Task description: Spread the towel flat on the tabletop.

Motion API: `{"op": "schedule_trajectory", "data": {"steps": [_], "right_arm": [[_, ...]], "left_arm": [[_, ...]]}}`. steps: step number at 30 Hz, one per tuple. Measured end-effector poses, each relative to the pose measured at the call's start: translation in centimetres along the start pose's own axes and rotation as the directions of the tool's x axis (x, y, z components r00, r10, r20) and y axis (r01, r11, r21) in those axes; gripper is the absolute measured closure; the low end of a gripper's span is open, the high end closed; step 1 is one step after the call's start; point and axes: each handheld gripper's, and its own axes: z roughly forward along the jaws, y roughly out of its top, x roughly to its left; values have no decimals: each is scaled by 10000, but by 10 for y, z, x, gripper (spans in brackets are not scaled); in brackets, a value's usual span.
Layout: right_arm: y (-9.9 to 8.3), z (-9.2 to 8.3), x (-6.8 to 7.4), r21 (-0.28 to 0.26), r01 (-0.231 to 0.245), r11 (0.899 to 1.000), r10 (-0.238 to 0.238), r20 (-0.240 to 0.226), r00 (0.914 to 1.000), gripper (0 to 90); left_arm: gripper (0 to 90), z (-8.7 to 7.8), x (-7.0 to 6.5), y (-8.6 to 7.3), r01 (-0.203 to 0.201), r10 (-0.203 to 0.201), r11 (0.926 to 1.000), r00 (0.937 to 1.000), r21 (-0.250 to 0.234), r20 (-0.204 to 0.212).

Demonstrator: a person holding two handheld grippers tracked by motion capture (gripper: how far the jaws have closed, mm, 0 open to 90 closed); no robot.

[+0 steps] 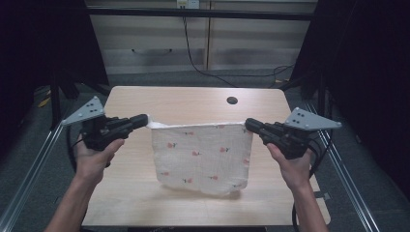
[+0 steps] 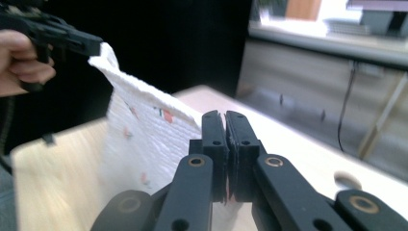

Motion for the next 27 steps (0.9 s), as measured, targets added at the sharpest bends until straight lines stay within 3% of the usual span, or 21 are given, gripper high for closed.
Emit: {"op": "schedule_trajectory", "data": {"steps": [3,5,6,7,9,13,16,19,24,27], "right_arm": [[-26,20,-17,624,-481,9969,477,74,9988,879],[-40,31,-25,1005,-699,9925,685,181,9975,878],[-40,31,-25,1005,-699,9925,685,181,9975,878],[-56,44,-34,1372,-898,9865,870,263,9959,879],[-66,54,-39,1615,-1034,9814,998,300,9946,879],[-84,71,-53,1868,-1407,9723,1356,401,9900,877],[-95,85,-63,2168,-1550,9638,1485,460,9878,876],[-105,99,-71,2332,-1732,9569,1657,518,9848,873],[-124,119,-80,2794,-2011,9389,1846,844,9792,873],[-129,125,-81,2818,-2125,9356,1949,895,9767,872]], "left_arm": [[879,25,17,-23,707,-702,9955,9975,637,-104],[878,39,28,-37,1044,-1027,9883,9945,1112,-213],[878,39,28,-37,1044,-1027,9883,9945,1112,-213],[878,51,37,-48,1300,-1258,9806,9913,1466,-376],[877,61,43,-56,1453,-1377,9740,9889,1735,-552],[872,75,56,-67,2009,-1899,9616,9789,1869,-753],[871,85,63,-74,2083,-1934,9556,9770,2083,-899],[865,93,70,-82,2367,-2181,9473,9701,2157,-1063],[849,104,82,-97,2717,-2500,9412,9599,2007,-1271],[853,107,84,-102,2815,-2597,9386,9571,1997,-1287]]}}
